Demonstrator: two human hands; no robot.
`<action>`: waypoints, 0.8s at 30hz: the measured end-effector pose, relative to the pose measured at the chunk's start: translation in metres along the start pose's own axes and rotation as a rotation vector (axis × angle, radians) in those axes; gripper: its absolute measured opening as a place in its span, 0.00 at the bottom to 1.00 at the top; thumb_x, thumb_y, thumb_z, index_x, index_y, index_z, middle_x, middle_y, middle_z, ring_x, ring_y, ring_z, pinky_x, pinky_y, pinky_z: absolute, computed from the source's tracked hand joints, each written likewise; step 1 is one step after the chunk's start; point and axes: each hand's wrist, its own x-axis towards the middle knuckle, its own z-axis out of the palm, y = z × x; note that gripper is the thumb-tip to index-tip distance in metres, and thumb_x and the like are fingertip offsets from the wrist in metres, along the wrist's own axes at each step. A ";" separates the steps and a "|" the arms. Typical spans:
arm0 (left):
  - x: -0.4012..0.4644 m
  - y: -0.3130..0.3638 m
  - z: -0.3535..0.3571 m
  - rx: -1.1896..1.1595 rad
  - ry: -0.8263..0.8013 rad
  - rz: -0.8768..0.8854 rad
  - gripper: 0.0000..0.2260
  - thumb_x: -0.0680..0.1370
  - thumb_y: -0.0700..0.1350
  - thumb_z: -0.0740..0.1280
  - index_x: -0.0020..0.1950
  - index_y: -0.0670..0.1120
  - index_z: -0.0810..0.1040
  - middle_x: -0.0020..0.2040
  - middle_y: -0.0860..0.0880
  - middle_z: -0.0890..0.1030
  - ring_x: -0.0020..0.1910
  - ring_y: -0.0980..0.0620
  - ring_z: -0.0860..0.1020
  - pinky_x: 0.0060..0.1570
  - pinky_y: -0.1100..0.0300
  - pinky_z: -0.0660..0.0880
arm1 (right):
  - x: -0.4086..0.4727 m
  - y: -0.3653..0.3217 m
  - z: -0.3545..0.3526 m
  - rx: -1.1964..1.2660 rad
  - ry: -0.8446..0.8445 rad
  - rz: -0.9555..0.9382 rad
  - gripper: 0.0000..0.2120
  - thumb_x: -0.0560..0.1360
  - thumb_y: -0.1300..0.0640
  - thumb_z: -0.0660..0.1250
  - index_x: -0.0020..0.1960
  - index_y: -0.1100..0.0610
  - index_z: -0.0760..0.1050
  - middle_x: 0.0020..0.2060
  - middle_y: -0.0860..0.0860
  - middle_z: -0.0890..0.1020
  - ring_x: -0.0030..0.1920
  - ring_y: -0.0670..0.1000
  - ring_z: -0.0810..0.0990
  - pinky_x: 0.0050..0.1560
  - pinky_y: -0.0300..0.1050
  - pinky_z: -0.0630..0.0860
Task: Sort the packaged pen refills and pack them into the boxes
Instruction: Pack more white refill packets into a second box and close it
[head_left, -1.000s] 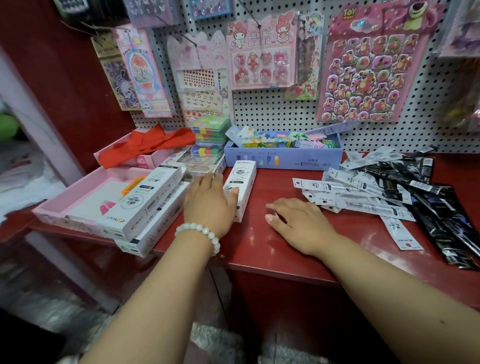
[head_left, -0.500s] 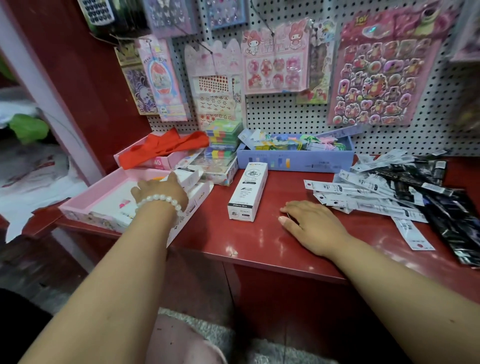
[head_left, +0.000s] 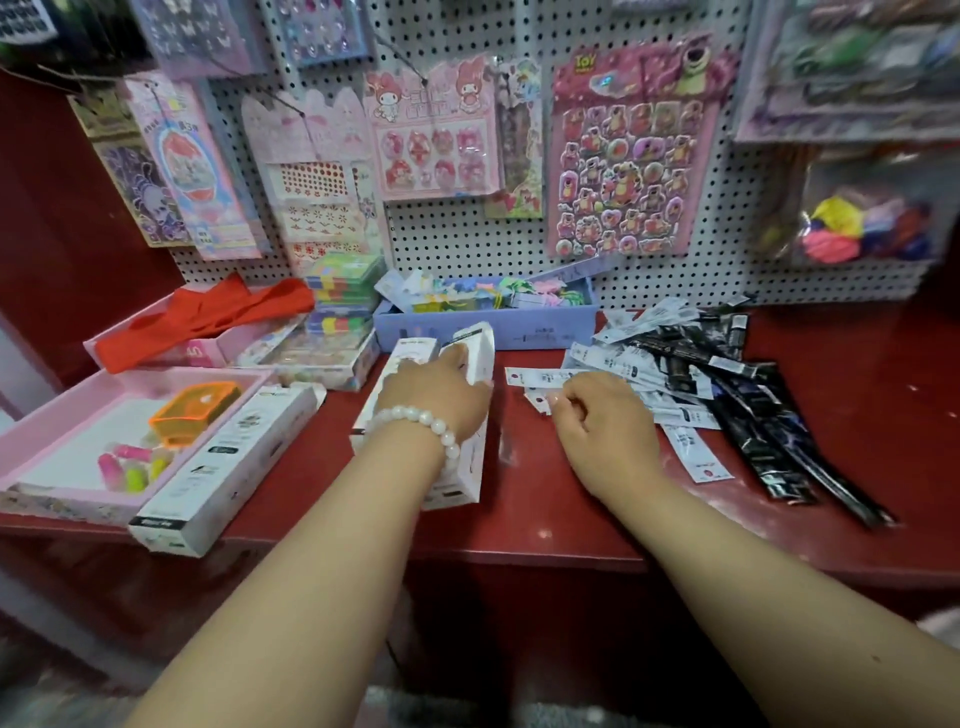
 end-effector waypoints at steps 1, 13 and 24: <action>0.001 0.005 0.006 0.059 -0.031 -0.032 0.23 0.76 0.59 0.57 0.70 0.55 0.65 0.68 0.41 0.69 0.65 0.38 0.68 0.61 0.49 0.68 | 0.002 0.005 -0.008 -0.006 0.030 0.045 0.09 0.75 0.56 0.64 0.36 0.54 0.70 0.35 0.47 0.71 0.40 0.50 0.69 0.39 0.43 0.59; 0.055 0.098 0.049 0.035 -0.028 0.293 0.23 0.82 0.54 0.51 0.67 0.38 0.69 0.65 0.38 0.73 0.65 0.39 0.68 0.64 0.50 0.64 | -0.014 0.042 -0.040 -0.248 -0.051 0.396 0.32 0.77 0.38 0.45 0.50 0.62 0.77 0.50 0.59 0.79 0.54 0.60 0.75 0.57 0.51 0.69; 0.043 0.124 0.041 -0.132 -0.476 0.102 0.17 0.82 0.48 0.57 0.65 0.39 0.72 0.49 0.45 0.78 0.42 0.50 0.72 0.39 0.66 0.68 | 0.003 0.039 -0.047 0.295 -0.254 0.549 0.27 0.81 0.42 0.45 0.64 0.56 0.73 0.64 0.56 0.75 0.66 0.55 0.70 0.63 0.46 0.63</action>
